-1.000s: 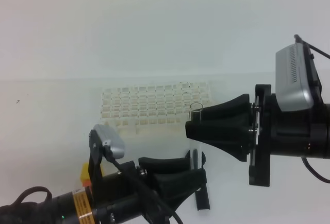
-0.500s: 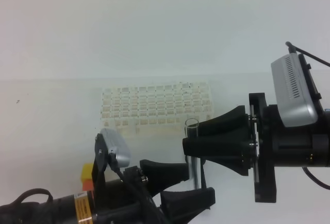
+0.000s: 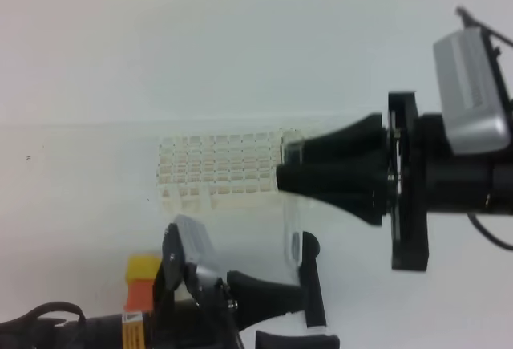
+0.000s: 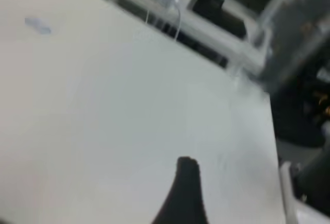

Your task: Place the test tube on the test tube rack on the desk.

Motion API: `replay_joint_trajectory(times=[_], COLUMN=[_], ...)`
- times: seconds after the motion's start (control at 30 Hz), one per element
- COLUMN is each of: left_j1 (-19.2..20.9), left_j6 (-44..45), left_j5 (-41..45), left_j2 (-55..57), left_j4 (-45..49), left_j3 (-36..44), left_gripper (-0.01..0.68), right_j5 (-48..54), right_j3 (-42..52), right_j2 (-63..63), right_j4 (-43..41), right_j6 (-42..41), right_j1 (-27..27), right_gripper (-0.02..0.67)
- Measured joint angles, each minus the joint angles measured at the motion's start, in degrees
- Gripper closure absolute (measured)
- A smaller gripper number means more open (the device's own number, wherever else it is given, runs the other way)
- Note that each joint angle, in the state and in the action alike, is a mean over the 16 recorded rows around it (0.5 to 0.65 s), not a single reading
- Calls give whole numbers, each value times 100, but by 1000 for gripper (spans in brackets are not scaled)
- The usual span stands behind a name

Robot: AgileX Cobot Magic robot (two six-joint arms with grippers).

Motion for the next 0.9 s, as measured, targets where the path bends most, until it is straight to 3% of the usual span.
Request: replay_joint_trajectory(times=[0.17,0.63,0.9], left_j1=[1,1,1], left_j6=[-301,-1098,-1068], left_j5=[324,1174,1214], left_j2=[-4,-7,-4], left_j4=[12,-936,-1119], left_j3=[-1,0,2], left_gripper=[155,615,665], right_j5=[-399,-1428,-1458], right_j3=[-265,-444,-444], right_j2=[-53,-106,-106], right_j4=[-8,-8,-8], right_j6=[-6,-15,-39], right_j1=[0,0,0], right_gripper=[523,523,523])
